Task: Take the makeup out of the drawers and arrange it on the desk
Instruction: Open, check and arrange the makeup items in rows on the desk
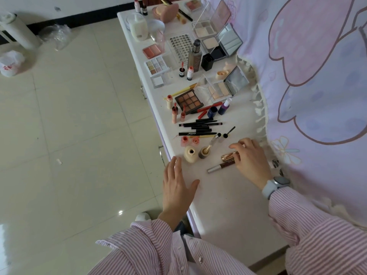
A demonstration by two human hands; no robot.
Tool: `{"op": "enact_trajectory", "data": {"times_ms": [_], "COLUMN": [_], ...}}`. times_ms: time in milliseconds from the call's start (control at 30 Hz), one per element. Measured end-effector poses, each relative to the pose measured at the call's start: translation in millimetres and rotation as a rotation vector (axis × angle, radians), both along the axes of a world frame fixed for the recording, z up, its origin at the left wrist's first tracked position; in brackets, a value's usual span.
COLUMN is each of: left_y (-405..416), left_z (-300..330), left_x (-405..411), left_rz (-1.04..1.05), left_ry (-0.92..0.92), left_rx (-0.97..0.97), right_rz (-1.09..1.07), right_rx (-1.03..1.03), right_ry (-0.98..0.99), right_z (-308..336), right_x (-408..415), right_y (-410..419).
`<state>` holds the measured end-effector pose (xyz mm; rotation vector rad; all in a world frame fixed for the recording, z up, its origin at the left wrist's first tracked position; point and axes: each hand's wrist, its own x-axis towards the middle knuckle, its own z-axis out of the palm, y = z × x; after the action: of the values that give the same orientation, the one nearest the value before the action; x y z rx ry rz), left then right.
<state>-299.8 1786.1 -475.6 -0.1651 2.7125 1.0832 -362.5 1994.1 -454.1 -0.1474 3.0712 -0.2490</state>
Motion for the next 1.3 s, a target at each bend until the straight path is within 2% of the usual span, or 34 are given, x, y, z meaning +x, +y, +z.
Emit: {"op": "enact_trajectory", "data": {"times_ms": [100, 300, 367, 500, 600, 733, 867, 967, 1067, 1200, 1300], "left_y": [0.2, -3.2, -5.2, -12.2, -14.2, -11.0, 1.8, 11.0, 9.9, 2.8, -0.7], "left_z": [-3.1, -2.8, -3.7, -5.4, -7.8, 4.9, 29.5, 42.9, 43.4, 39.7, 43.7], "left_x": [3.6, 3.2, 2.7, 7.1, 15.2, 20.8, 20.5, 16.1, 14.2, 15.9, 13.6], "left_rz": [-0.062, -0.101, -0.123, -0.094, -0.021, -0.003, -0.160, -0.365, -0.395, -0.383, -0.367], "left_ry": [-0.092, -0.147, -0.128, 0.002, 0.139, 0.256, 0.238, 0.133, 0.079, 0.136, 0.099], "left_rx": [-0.058, -0.091, -0.077, 0.003, 0.054, 0.122, 0.199, 0.179, 0.138, 0.143, 0.131], "right_rz": [0.121, 0.235, 0.271, 0.238, 0.112, -0.161, -0.432, -0.595, -0.537, -0.400, -0.313], "right_rx": [0.086, 0.135, 0.122, 0.016, -0.207, -0.632, -1.119, -1.303, -1.224, -0.922, -0.839], "right_ry": [-0.141, -0.198, -0.158, 0.049, 0.108, 0.127, -0.116, -0.271, -0.320, -0.208, -0.190], "right_z": [3.7, 5.4, 6.8, 22.7, 44.6, 72.9, 83.9, 76.6, 75.4, 74.8, 73.0], "right_x": [-4.3, -13.2, -13.3, -1.5, 15.7, 40.9, 52.6, 61.5, 68.2, 66.3, 64.7], "right_y": [4.0, 8.0, 9.7, 8.4, 3.2, -7.5, -23.6, -40.0, -49.3, -51.1, -55.2]}}
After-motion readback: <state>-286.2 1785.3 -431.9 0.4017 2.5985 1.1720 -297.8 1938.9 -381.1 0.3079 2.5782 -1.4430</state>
